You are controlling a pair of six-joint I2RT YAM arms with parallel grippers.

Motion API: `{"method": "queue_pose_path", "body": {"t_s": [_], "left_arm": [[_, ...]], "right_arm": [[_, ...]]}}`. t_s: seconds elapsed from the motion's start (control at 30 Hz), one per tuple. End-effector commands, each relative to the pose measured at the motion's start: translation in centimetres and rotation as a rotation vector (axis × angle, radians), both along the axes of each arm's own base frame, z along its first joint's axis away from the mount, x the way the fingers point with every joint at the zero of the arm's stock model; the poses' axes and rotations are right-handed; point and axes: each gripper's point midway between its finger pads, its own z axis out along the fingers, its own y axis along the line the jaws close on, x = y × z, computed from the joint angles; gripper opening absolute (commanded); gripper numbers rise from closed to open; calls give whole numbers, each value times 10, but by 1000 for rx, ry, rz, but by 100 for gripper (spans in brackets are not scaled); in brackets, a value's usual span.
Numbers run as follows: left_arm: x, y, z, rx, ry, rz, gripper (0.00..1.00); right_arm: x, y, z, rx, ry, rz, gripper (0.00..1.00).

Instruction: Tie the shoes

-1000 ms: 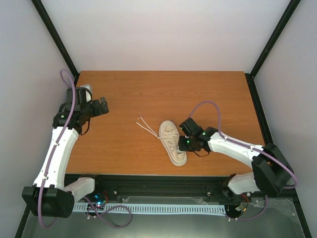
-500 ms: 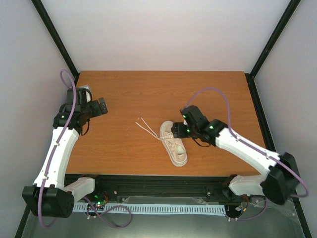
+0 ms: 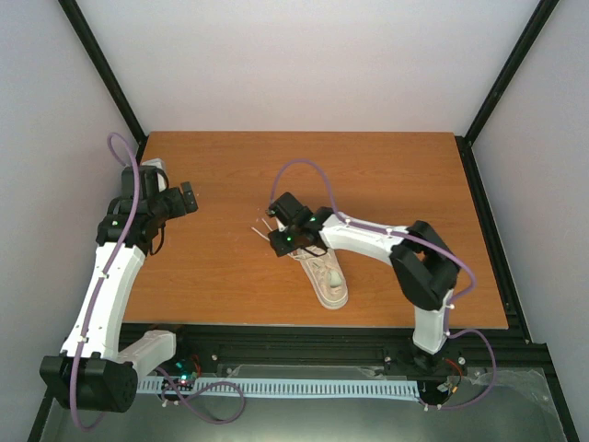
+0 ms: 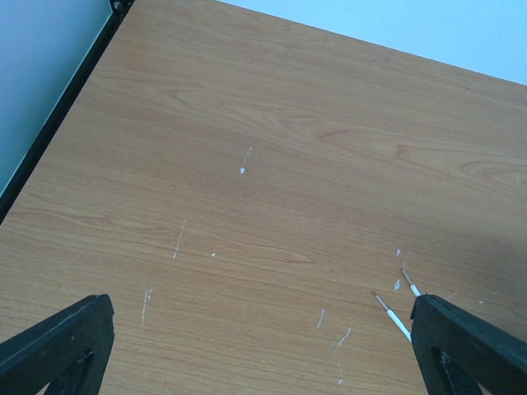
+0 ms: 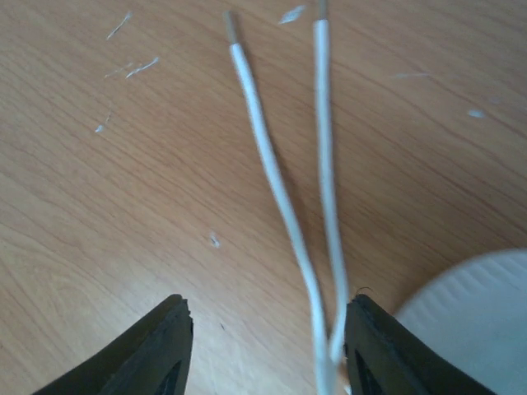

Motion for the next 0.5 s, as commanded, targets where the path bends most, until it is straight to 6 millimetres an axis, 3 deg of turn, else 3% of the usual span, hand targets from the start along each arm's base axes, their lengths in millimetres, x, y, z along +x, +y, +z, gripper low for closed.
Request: {"method": "queue_pose_path", "body": {"t_s": [0.0, 0.17, 0.47], "left_arm": [[3, -3, 9, -1, -29, -27, 100], [5, -3, 6, 3, -15, -27, 100], [7, -9, 3, -20, -4, -53, 100]], "right_arm": [[6, 26, -17, -29, -21, 72, 48], [17, 31, -36, -82, -32, 65, 43], [35, 38, -51, -150, -59, 67, 35]]}}
